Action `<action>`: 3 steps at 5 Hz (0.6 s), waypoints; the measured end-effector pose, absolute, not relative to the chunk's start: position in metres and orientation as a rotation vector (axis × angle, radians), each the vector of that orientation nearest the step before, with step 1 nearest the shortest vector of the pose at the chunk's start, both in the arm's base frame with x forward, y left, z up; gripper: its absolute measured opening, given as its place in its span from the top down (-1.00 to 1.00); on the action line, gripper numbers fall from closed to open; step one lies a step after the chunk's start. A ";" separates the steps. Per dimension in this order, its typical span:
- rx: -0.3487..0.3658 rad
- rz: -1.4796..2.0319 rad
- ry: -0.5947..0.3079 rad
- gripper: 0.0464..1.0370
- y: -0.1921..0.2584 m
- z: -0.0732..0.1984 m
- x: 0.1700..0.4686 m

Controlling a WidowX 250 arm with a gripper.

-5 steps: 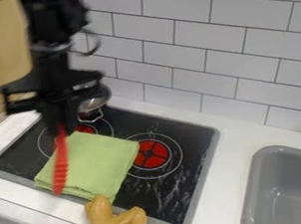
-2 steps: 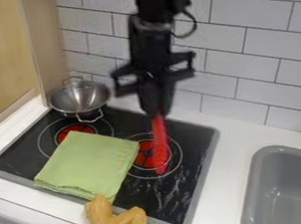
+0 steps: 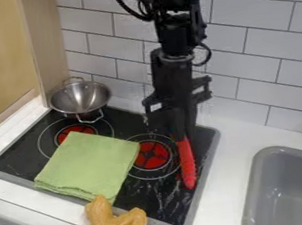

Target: Move the red spoon from the bottom left to the top right of the burner

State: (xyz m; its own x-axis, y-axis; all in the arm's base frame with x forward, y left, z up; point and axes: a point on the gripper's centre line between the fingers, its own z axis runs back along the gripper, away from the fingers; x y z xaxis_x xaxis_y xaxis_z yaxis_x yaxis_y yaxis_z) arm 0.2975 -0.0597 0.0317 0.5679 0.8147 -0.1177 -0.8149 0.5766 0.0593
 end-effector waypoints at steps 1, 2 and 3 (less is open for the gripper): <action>0.037 0.945 0.155 0.93 -0.058 0.019 0.307; 0.057 0.951 0.151 0.93 -0.055 0.015 0.309; 0.065 0.961 0.132 0.93 -0.052 0.015 0.311</action>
State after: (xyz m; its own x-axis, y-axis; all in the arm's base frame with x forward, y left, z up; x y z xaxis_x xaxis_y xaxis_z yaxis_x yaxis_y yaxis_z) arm 0.3107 -0.0521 0.0147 0.5654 0.8205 -0.0838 -0.8126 0.5716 0.1137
